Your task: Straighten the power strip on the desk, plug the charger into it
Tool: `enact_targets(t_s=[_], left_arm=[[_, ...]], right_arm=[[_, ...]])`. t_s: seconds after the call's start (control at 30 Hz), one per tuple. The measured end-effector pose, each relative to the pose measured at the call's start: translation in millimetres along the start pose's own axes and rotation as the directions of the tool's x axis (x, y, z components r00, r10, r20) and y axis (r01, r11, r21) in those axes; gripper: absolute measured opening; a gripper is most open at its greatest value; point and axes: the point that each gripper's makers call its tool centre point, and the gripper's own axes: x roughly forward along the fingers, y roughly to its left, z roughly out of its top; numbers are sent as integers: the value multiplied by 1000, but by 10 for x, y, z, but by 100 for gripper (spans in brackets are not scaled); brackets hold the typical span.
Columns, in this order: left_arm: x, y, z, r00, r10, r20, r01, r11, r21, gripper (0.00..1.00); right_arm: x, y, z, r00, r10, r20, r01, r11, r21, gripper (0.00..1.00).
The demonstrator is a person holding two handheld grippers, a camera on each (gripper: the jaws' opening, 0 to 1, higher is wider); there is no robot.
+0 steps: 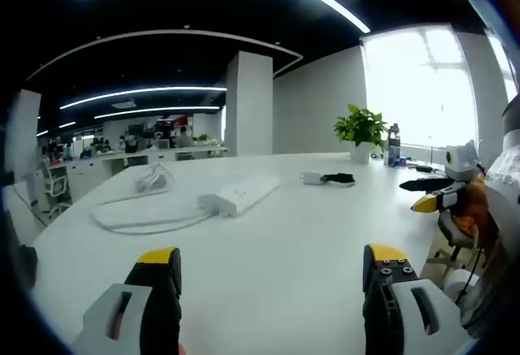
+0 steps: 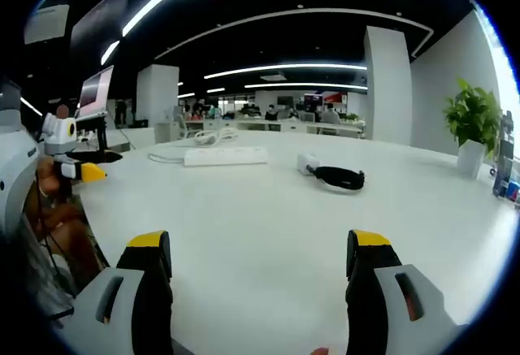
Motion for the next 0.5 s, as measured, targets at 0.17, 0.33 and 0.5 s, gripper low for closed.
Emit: enact_targets(t_s=[0.17,0.33,0.5], left_arm=[[1,-3,-2,1000,0,0,0,1000,-2,94],[9,7,-32,1000,3,-8,-3,1000,-8,94],[8,14,-75,1000,7,-19,-8,1000,-7,94]], right_arm=[[-3,-3,-5,1000,-1,-1,1,1000,4,88],[18,6,10,1000,4,7,-4,1000,9,88],[65,36,33,1000,22,10,-23,1000,5,87]])
